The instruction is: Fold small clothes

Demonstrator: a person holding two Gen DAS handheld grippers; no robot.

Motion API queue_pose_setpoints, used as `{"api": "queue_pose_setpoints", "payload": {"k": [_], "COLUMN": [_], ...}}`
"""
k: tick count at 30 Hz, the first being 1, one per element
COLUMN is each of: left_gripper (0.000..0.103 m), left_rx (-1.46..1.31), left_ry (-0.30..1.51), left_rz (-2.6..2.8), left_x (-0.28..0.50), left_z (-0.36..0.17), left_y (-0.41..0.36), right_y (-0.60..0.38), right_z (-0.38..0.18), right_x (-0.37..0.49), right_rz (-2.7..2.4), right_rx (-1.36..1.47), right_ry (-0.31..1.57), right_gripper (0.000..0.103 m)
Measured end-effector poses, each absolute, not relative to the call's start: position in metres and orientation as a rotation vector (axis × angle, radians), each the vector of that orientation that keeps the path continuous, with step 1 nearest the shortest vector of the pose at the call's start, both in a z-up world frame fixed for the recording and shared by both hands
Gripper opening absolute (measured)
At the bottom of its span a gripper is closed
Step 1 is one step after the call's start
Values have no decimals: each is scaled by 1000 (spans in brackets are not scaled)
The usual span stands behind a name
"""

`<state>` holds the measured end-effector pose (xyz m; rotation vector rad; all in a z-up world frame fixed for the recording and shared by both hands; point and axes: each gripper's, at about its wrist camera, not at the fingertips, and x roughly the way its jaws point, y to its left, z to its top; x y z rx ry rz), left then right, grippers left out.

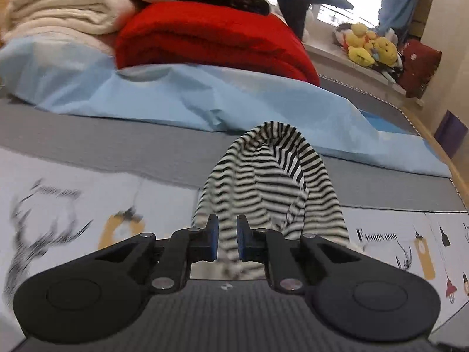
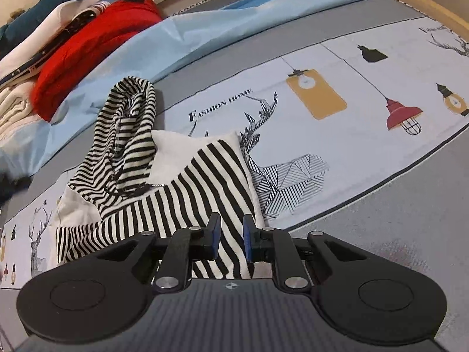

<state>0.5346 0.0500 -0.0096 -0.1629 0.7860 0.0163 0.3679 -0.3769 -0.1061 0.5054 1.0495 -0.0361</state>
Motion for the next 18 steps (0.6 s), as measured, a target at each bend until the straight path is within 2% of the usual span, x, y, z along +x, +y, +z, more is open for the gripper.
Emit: {"api": "queue_pose_setpoints", "payload": {"k": [5,8,10,13,18], "left_gripper": [14,19,35,45,43], "left_rx": [-231,-289,-309,-280,-214], "left_ry": [835,847,870,873,874], "left_rz": [-24,23,45,82,101], "left_x": [619,659,683,710,736], "left_z": [-51,-73,-89,-106,-116], "left_y": [62,70,71,64,56], "right_y": [-388,-393,-394,-398,-402], "right_z": [-112,-114,-117,-121,-127], "right_x": [370,371,371,372,376], "right_rz": [-73,-80,-79,-86,-106], "right_rx": [530,546,543,547,558], "right_ry": [1060,1063,1073,1085,1102], "right_gripper": [17,17,17,17,17]}}
